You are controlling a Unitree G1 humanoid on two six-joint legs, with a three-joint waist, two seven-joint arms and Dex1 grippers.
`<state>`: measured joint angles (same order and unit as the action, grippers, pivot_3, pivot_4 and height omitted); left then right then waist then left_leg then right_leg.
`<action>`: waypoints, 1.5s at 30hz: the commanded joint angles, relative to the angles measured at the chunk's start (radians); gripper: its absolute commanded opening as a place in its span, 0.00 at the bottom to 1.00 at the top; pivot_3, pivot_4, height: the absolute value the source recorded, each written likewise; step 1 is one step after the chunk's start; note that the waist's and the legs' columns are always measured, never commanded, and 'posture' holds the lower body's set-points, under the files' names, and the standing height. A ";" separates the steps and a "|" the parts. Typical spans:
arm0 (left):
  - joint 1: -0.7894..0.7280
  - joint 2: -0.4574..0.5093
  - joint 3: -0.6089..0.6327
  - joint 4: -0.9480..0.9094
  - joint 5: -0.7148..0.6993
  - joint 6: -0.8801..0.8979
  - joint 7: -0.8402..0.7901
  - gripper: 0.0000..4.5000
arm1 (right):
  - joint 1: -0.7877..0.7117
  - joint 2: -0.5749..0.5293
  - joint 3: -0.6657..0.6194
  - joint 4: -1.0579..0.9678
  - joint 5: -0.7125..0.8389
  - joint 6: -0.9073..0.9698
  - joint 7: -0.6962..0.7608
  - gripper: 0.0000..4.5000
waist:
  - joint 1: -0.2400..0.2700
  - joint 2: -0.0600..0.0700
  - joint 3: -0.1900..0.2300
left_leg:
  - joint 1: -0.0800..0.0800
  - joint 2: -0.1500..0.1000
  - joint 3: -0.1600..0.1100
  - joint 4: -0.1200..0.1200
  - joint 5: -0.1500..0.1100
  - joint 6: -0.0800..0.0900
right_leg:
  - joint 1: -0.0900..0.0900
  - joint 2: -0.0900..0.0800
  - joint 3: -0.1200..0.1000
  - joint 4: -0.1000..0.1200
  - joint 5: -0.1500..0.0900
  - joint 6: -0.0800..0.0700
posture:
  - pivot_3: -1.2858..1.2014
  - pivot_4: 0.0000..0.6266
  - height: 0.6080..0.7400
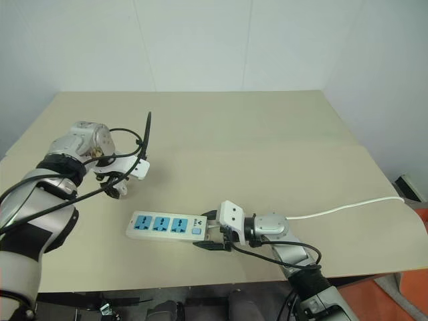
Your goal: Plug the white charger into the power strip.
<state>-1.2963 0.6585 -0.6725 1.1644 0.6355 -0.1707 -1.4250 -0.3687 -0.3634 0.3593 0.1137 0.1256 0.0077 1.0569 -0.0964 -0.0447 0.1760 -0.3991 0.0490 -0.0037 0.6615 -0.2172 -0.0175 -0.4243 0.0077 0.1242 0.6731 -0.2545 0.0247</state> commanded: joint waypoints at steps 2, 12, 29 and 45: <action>-0.026 -0.004 0.020 0.007 0.004 -0.008 0.009 0.50 | 0.014 -0.004 0.027 0.016 -0.041 0.006 -0.013 0.76 | 0.000 0.000 0.000 | 0.000 0.000 0.000 0.000 0.000 0.000 | 0.000 0.000 0.000 0.000 0.000 0.000 | 0.52 0.24 1.00; -0.025 -0.002 0.043 -0.028 -0.010 -0.033 -0.018 0.23 | 0.016 -0.010 0.030 0.017 -0.047 0.001 -0.013 0.76 | 0.000 0.000 0.000 | 0.000 0.000 0.000 0.000 0.000 0.000 | 0.000 0.000 0.000 0.000 0.000 0.000 | 0.52 0.24 1.00; 0.188 -0.024 0.614 -0.650 -0.834 0.503 -0.173 0.23 | 0.012 -0.026 0.021 0.038 -0.029 0.006 0.017 0.76 | -0.005 0.005 -0.003 | 0.002 0.001 0.000 0.000 0.000 0.000 | 0.001 0.000 0.002 0.003 0.000 0.000 | 0.52 0.24 1.00; 0.677 -0.098 0.751 -1.019 -1.206 0.665 -0.147 0.23 | -0.053 -0.021 0.030 0.140 -0.036 -0.042 0.061 0.76 | 0.010 0.004 -0.004 | 0.009 0.000 -0.002 0.004 0.000 0.000 | 0.007 0.000 -0.001 0.007 0.000 0.000 | 0.52 0.24 1.00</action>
<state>-0.6172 0.5522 0.0807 0.1502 -0.5459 0.5217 -1.5409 -0.4306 -0.3745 0.3659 0.2111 0.1317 -0.0381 1.1132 -0.0863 -0.0406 0.1725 -0.3902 0.0493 -0.0054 0.6656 -0.2171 -0.0179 -0.4171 0.0082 0.1234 0.6802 -0.2550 0.0244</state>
